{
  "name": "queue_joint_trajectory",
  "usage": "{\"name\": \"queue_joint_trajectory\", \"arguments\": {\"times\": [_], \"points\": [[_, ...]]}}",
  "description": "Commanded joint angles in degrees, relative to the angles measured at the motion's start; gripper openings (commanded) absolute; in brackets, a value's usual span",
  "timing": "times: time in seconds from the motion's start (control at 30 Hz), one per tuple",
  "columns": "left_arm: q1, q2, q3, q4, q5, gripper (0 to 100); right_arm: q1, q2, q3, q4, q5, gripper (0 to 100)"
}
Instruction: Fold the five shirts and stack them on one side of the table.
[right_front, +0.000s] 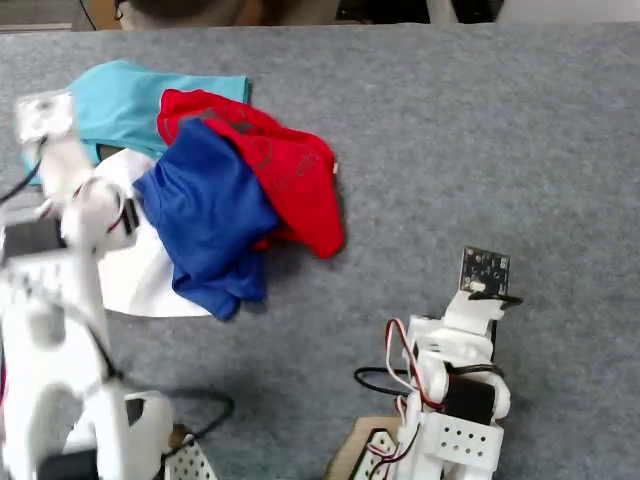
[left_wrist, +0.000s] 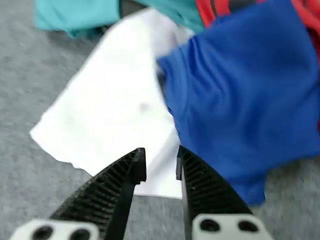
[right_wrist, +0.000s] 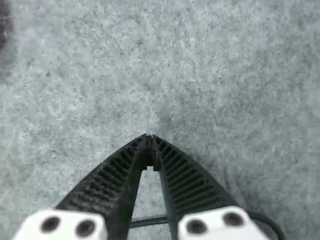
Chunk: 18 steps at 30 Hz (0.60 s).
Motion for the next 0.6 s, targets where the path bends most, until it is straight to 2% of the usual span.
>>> {"name": "queue_joint_trajectory", "arguments": {"times": [0.0,0.07,0.2,0.4,0.57], "points": [[4.9,12.7,-12.7,5.9,0.9,19,-0.3,-4.1,0.0,0.3,-0.3,0.5],[7.3,17.7,-16.4,7.4,2.6,23,-0.3,-4.1,0.0,0.3,-0.3,0.5],[9.3,25.6,-21.3,7.6,6.0,24,-0.3,-4.1,0.0,0.3,-0.3,0.5],[8.7,33.5,-24.4,7.4,7.7,24,-0.3,-4.1,0.0,0.3,-0.3,0.5],[6.2,38.8,-24.4,4.0,7.6,24,-0.3,-4.1,0.0,0.3,-0.3,0.5]]}}
